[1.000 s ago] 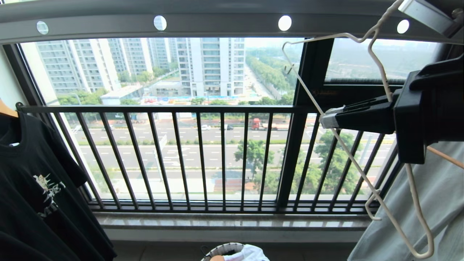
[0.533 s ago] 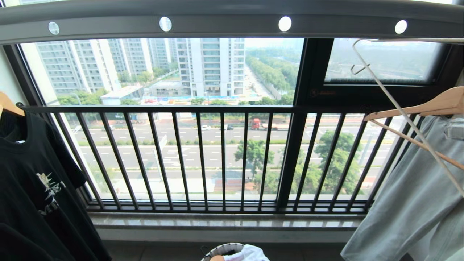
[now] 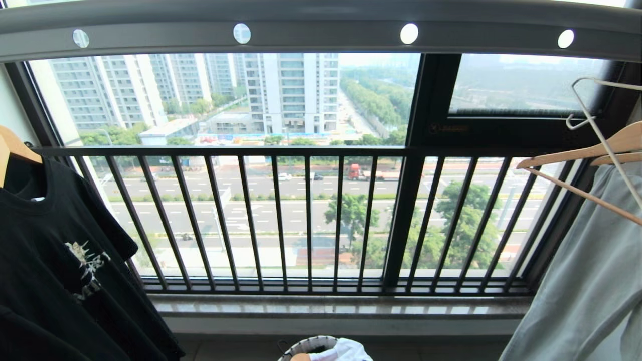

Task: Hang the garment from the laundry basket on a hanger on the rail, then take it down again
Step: Pick up the clothes rack on the clothesline

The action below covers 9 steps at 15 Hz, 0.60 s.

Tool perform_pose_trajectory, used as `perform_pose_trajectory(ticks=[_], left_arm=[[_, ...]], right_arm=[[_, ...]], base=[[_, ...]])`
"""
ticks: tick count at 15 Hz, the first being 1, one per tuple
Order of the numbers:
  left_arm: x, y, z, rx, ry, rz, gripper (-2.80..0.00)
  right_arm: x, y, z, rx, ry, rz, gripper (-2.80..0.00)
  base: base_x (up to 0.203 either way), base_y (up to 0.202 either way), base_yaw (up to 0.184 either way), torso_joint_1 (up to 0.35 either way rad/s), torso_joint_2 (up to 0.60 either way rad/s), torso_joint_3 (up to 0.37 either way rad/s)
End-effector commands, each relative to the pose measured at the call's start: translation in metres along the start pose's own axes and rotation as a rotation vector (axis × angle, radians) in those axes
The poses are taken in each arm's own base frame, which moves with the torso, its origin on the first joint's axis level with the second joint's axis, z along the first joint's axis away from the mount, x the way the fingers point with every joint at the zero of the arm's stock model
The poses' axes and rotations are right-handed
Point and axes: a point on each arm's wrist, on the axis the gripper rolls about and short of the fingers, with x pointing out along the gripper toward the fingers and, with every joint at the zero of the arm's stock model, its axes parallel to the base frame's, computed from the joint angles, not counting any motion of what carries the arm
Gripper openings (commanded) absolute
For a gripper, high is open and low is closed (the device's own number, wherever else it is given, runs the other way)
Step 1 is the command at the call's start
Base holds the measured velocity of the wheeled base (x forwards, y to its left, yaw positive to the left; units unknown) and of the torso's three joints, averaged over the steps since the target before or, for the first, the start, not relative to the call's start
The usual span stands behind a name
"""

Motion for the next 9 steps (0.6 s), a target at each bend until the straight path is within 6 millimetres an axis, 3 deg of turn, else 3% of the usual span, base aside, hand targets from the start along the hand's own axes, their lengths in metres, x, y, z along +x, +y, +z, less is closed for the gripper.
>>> perform_pose_trajectory(ticks=[1,5,9], left_arm=[[0.000,0.000,0.000,0.000,0.000,0.000,-2.80],[0.000,0.000,0.000,0.000,0.000,0.000,-2.80],[0.000,0.000,0.000,0.000,0.000,0.000,-2.80]], right_arm=[[-0.010,0.000,-0.008,0.002,-0.002,-0.009,-2.80],[-0.014,0.002,-0.023,0.004,0.027,-0.006,-2.80],[-0.015,0.002,-0.023,0.007,0.028,-0.016,-2.80]], base=[[0.000,0.000,0.000,0.000,0.00,0.000],[0.000,0.000,0.000,0.000,0.00,0.000],[0.000,0.000,0.000,0.000,0.00,0.000]])
